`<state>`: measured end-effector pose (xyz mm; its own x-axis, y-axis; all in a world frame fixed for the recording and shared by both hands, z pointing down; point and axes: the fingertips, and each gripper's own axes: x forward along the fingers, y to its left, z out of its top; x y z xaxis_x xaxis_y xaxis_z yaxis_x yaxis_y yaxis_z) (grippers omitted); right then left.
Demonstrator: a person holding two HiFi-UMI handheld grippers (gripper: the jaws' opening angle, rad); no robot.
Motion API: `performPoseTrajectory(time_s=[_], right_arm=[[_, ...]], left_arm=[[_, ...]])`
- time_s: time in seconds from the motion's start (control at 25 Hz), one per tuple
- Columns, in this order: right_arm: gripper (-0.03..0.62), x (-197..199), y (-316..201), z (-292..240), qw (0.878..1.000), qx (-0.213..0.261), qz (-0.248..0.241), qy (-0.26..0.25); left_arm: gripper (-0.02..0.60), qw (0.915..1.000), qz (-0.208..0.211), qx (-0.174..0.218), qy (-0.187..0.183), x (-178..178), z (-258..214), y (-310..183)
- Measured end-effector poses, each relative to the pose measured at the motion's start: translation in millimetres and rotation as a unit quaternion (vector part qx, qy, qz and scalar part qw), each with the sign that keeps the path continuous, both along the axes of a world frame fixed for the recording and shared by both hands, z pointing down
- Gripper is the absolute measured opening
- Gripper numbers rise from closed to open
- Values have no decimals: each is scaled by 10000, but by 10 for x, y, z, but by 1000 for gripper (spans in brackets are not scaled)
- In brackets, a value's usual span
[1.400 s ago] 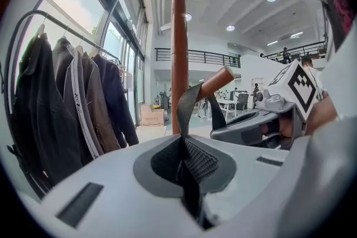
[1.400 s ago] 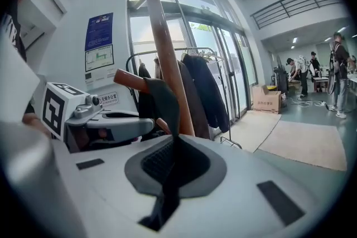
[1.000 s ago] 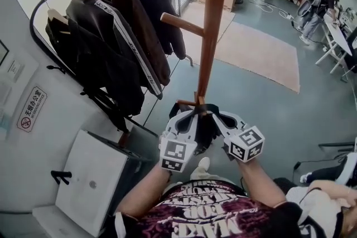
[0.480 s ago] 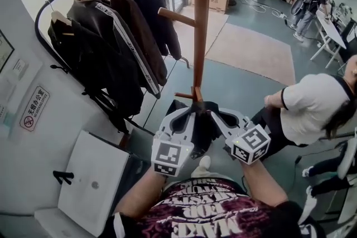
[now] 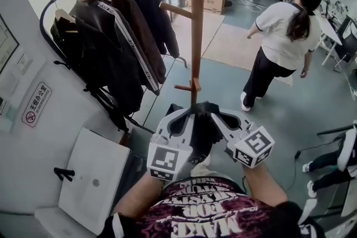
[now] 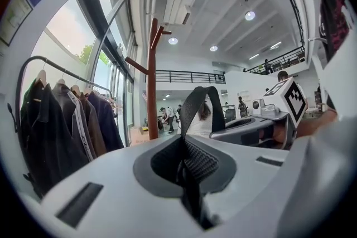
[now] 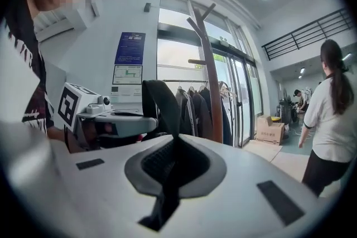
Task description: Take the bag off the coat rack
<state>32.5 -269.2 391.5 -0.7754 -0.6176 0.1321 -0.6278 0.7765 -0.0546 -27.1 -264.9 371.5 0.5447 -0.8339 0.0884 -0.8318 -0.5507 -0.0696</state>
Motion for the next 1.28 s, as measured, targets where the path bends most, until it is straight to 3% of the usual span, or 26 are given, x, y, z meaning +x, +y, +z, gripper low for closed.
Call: performPoseTrajectory(time_s=[0.64, 1.28], right_arm=[[9, -81, 509, -35, 9999, 104, 125, 46], [9, -241, 392, 9, 9998, 88, -38, 168]], left_arm=[[8, 9998, 215, 17, -54, -77, -40, 475], [8, 9999, 116, -71, -51, -229, 7, 395]])
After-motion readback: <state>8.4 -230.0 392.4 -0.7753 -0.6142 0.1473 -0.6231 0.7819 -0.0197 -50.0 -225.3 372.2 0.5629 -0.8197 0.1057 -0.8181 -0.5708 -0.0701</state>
